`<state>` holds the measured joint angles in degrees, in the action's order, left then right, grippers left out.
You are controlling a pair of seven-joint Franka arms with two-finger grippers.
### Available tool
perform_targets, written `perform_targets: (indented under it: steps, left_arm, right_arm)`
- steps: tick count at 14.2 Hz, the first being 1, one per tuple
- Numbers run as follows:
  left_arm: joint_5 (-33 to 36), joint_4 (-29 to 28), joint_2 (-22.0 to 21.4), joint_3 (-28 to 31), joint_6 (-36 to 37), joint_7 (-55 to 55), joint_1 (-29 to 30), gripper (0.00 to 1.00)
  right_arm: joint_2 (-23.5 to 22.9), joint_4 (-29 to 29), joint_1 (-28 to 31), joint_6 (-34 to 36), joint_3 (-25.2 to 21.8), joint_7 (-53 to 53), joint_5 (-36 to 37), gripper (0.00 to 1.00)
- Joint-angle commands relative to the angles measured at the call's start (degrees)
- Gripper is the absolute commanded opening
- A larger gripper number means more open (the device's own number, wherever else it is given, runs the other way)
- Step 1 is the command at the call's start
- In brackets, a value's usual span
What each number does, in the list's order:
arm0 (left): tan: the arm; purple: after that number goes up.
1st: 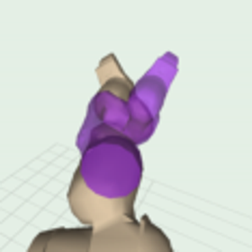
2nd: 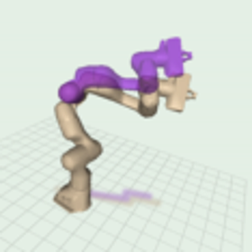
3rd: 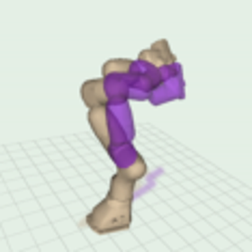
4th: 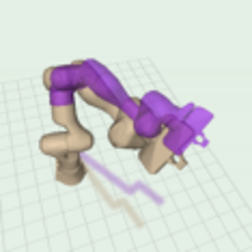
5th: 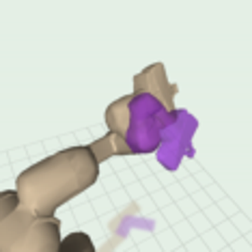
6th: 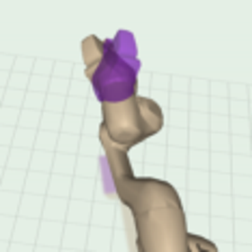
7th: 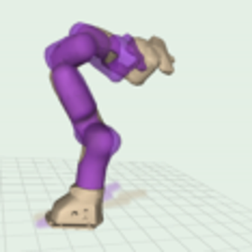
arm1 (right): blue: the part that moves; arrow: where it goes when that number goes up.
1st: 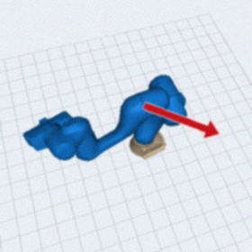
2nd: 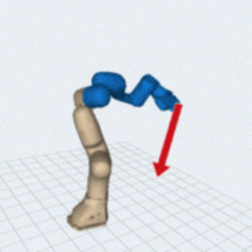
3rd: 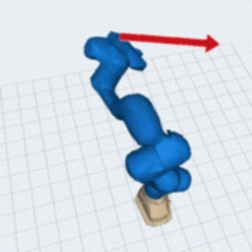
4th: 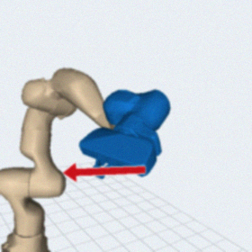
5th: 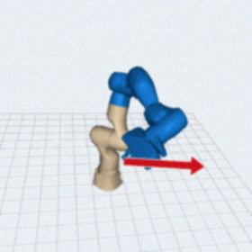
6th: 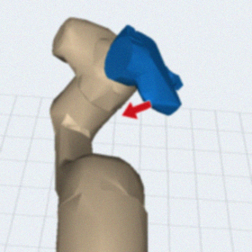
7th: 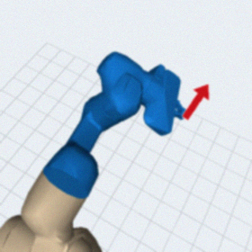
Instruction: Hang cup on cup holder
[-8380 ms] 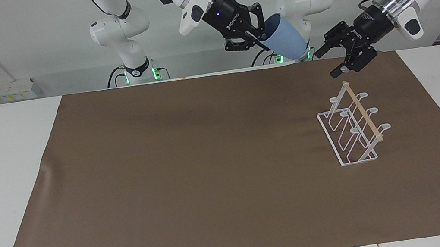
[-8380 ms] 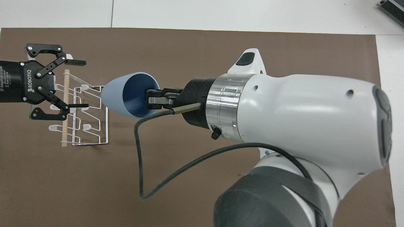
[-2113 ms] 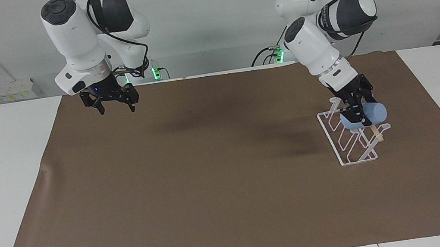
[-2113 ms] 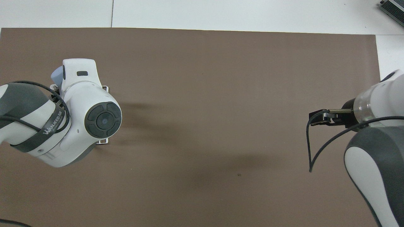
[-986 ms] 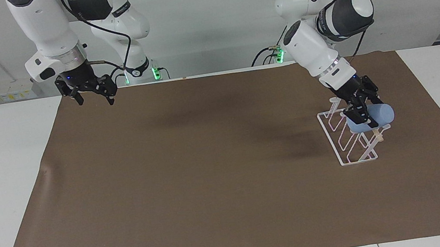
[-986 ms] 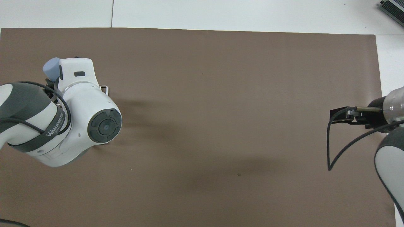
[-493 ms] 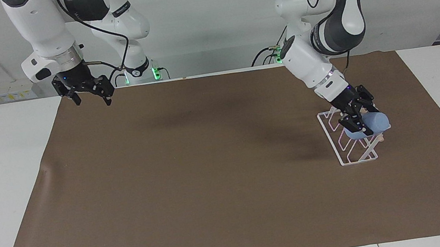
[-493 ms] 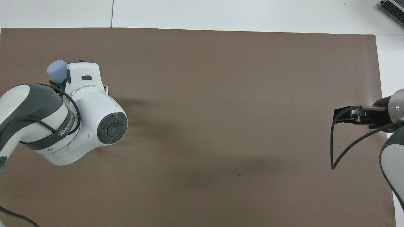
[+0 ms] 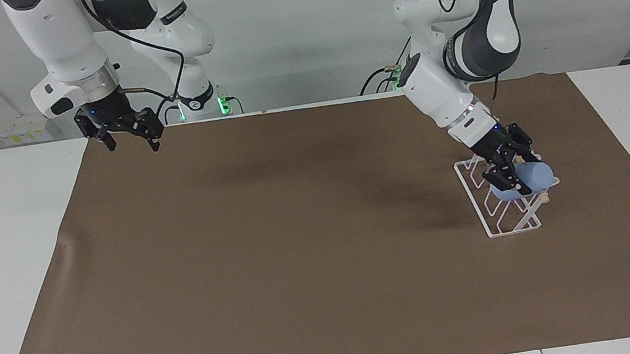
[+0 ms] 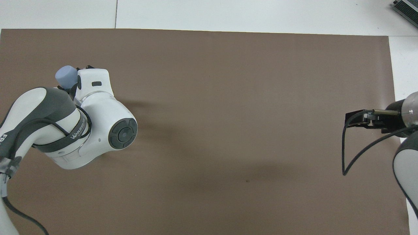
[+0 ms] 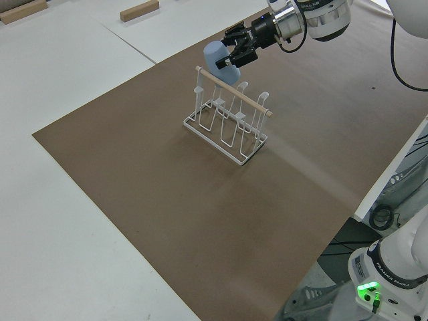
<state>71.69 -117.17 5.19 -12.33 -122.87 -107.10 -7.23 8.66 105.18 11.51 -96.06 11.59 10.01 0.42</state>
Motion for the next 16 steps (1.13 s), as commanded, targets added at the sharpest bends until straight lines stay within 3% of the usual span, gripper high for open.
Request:
perform_targets:
  steps: [1,3,7,11,16]
  left_arm:
    - [0.6,1.4,0.2,0.4,-1.1,-1.2,-0.1,1.00]
    - [-1.0,3.5,1.0,0.3,-1.7,-0.3,0.1,1.00]
    - [-12.2,9.2,1.6,0.4,-1.8,7.8,0.1,1.00]
    - [-34.5,14.9,0.8,0.8,-1.3,27.7,0.7,1.00]
    - [-57.1,14.6,-3.9,1.2,2.4,57.6,4.8,1.00]
  right_arm:
    - [0.5,-0.1,0.5,0.3,0.5,0.4,0.2,1.00]
    - [0.5,-0.1,0.5,0.4,0.5,0.4,0.2,1.00]
    - [0.5,-0.1,0.4,0.4,0.5,0.4,0.2,1.00]
    - [0.5,-0.1,0.5,0.4,0.5,0.4,0.2,1.00]
    - [0.5,-0.1,0.5,0.3,0.5,0.4,0.2,1.00]
